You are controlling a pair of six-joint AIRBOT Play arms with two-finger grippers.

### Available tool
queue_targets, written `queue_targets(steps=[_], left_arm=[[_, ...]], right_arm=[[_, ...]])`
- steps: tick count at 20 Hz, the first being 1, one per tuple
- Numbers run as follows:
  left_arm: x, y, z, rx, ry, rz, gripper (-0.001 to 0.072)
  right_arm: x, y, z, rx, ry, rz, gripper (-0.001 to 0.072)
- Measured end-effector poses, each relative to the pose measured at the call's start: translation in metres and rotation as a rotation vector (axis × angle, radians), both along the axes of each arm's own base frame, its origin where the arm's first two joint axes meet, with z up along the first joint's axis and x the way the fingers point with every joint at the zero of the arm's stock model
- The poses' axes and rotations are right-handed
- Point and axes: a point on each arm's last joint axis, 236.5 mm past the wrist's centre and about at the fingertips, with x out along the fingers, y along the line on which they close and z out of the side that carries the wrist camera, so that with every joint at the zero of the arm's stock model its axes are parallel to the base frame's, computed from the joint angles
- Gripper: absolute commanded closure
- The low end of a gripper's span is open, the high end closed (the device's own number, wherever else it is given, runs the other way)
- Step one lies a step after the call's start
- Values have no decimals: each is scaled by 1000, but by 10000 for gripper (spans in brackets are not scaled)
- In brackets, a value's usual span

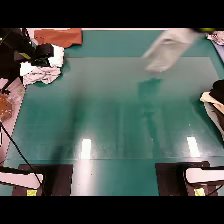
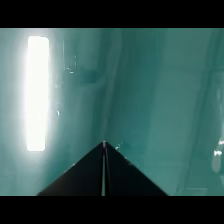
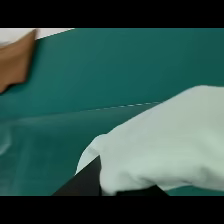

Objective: Fold the shirts.

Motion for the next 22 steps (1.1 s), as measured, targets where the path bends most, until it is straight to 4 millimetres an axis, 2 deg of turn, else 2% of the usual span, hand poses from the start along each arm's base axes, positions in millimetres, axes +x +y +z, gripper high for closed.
queue_targets(steps=[1,2,4,6,8,10,13,17,20,22], left_arm=[[0,-3,0,-11,1,-3,676],[-1,-4,1,-18,2,-7,676],[-1,-7,1,-31,5,-10,677],[-2,-10,1,-43,8,-12,676],[-2,-11,1,-49,9,-6,676],[-2,-12,1,-57,10,-2,676],[-3,-13,1,-60,15,2,677],[-7,-15,0,-63,30,-3,676],[-8,-15,0,-65,33,-4,677],[-8,-16,0,-68,37,-7,677]], right_arm=[[-5,-48,3,-10,6,-77,695],[-11,-88,4,-8,7,-136,695],[-27,-158,1,19,11,-229,695],[-44,-210,-3,50,8,-294,695],[-64,-248,-10,64,19,-341,695],[-82,-273,-10,62,20,-372,695],[-104,-293,-1,54,-1,-404,695],[-130,-302,14,34,-11,-429,695],[-148,-301,28,18,-19,-441,695],[-162,-301,25,13,15,-449,695]])
